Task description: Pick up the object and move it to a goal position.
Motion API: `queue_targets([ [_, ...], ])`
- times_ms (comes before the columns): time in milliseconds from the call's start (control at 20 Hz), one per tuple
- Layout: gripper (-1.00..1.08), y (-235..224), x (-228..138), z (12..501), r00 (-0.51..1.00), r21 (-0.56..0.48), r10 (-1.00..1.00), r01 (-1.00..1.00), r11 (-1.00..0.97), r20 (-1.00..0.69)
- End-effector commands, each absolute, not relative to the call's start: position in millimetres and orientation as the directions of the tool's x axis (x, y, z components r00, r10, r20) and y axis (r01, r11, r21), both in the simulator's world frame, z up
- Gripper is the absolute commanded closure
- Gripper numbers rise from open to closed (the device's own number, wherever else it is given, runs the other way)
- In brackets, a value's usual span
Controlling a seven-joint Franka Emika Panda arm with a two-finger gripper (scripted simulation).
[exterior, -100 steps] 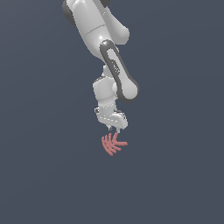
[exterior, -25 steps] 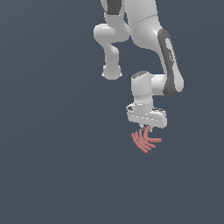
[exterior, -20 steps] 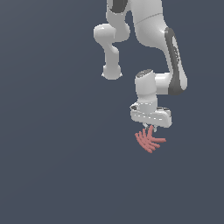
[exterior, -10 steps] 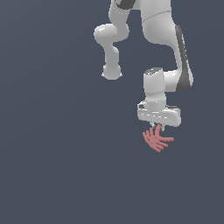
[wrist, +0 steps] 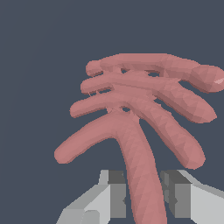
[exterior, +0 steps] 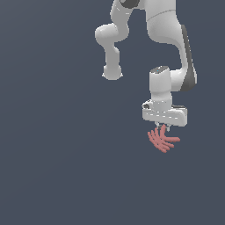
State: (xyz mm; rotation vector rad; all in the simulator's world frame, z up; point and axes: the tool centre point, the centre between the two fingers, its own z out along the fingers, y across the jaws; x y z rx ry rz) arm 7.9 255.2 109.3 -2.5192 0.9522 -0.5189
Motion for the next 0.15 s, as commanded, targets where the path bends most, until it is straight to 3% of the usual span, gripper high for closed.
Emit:
queue_targets([
  [0, 1.08, 257.0, 8.4, 110.0, 0.699, -0.483, -0.687, -0.54, -0.69, 0.199],
  [100, 1.08, 257.4, 8.5, 110.1, 0.699, -0.483, -0.687, -0.54, -0.69, 0.199],
])
